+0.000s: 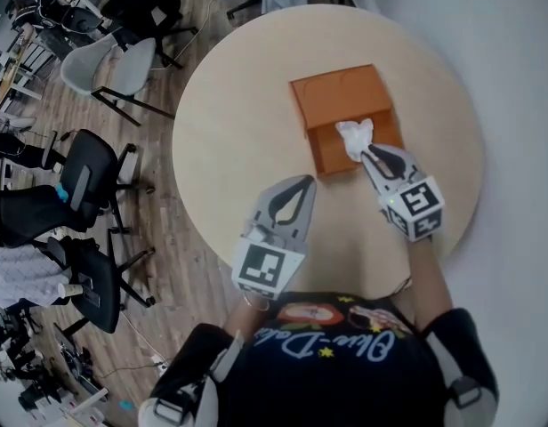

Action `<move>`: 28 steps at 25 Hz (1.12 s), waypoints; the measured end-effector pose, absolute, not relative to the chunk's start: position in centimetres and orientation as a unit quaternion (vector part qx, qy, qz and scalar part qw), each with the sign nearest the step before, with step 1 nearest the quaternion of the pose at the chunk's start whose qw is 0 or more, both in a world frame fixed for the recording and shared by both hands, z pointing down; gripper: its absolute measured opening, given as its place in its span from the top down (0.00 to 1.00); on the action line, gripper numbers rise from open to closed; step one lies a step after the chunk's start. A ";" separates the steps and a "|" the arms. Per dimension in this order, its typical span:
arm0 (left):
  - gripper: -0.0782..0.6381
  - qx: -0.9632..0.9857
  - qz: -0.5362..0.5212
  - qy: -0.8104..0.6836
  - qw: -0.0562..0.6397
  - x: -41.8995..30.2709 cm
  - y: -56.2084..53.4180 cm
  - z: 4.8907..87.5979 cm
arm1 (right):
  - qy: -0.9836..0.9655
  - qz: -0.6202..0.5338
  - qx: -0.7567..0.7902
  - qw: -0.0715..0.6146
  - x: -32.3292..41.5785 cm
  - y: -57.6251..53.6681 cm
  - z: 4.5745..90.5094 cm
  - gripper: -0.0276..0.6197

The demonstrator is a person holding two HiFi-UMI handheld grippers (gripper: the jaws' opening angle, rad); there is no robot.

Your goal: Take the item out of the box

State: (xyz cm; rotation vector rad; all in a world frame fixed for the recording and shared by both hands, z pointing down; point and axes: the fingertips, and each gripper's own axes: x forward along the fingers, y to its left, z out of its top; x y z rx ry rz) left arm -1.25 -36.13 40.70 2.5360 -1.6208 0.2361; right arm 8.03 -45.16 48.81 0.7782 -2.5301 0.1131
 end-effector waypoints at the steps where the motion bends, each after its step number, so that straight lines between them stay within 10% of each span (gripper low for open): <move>1: 0.91 0.839 0.078 -0.534 0.066 -1.3 -36.4 41.0 | -0.923 0.039 0.282 0.257 7.8 -45.7 49.3 0.89; 28: 0.91 0.825 0.075 -0.549 0.109 -4.4 -39.2 44.8 | -0.839 0.056 0.179 0.510 6.7 -51.5 61.1 0.84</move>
